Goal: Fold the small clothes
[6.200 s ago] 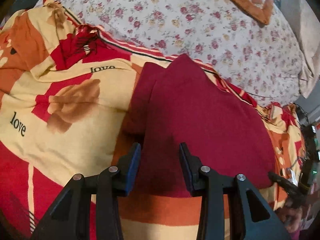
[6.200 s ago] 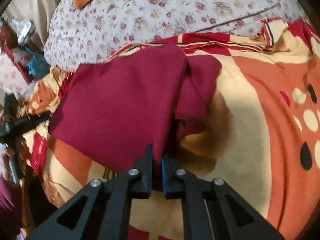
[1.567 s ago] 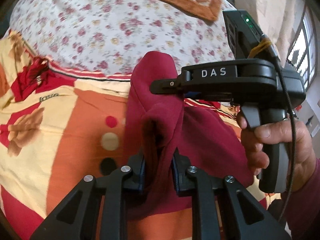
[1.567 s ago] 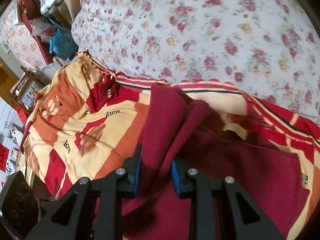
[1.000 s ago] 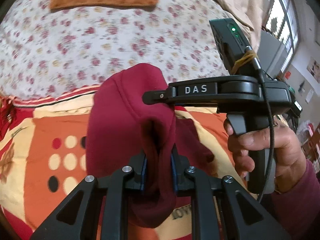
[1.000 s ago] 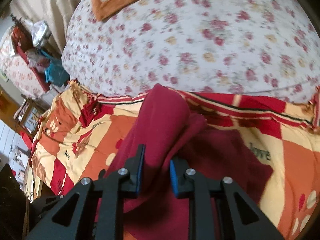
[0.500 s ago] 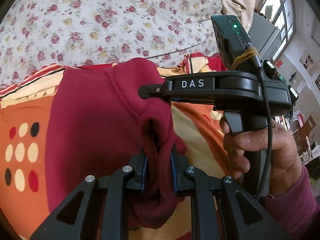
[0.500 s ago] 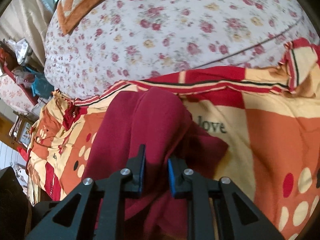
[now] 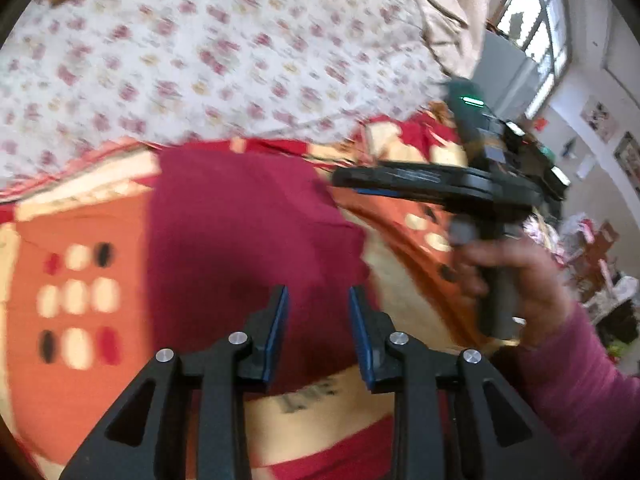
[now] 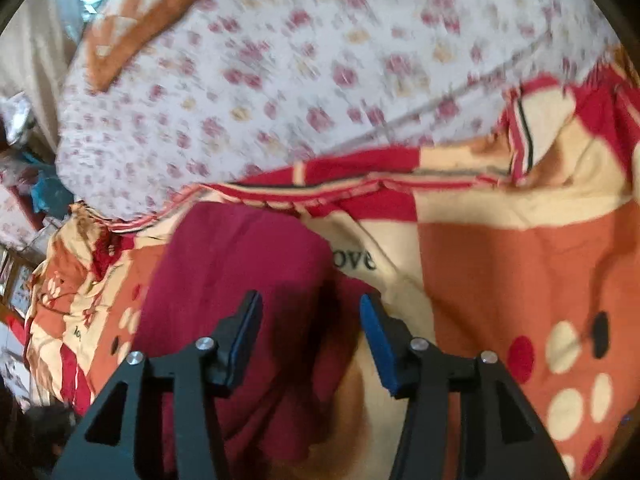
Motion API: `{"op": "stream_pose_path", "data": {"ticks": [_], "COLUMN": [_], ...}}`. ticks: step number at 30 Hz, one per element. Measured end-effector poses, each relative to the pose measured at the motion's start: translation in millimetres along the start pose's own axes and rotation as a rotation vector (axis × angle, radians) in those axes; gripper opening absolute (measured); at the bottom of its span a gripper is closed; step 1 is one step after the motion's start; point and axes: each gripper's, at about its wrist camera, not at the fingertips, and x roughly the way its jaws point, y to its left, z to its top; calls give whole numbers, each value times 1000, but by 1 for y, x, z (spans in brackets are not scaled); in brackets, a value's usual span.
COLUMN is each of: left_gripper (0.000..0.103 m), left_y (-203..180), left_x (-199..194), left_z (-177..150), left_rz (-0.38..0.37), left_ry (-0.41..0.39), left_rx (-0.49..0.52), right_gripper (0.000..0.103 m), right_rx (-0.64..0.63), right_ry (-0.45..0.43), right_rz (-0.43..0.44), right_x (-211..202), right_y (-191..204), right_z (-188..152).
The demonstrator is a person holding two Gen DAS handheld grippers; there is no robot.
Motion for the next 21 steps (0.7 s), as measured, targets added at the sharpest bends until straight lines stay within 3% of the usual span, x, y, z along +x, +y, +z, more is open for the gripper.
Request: {"op": "stream_pose_path", "data": {"ticks": [2, 5, 8, 10, 15, 17, 19, 21], "left_gripper": [9, 9, 9, 9, 9, 9, 9, 9], "left_y": [18, 39, 51, 51, 35, 32, 32, 32], "left_x": [4, 20, 35, 39, 33, 31, 30, 33], "left_z": [3, 1, -8, -16, -21, -16, -14, -13], "left_rz": [75, 127, 148, 136, 185, 180, 190, 215], "left_ry": [2, 44, 73, 63, 56, 39, 32, 32], "left_rx": [-31, -98, -119, -106, -46, -47, -47, -54], "right_gripper": [53, 45, 38, 36, 37, 50, 68, 68], "right_rx": [-51, -130, -225, -214, -92, -21, 46, 98], "right_ry": [22, 76, 114, 139, 116, 54, 1, 23], "right_rz": [61, 74, -49, -83, 12, 46, 32, 28], "right_x": [-3, 2, 7, 10, -1, -13, -15, 1], "right_y": [19, 42, 48, 38, 18, 13, 7, -1], "right_z": [-7, -25, -49, -61, -60, -48, -36, -24]}}
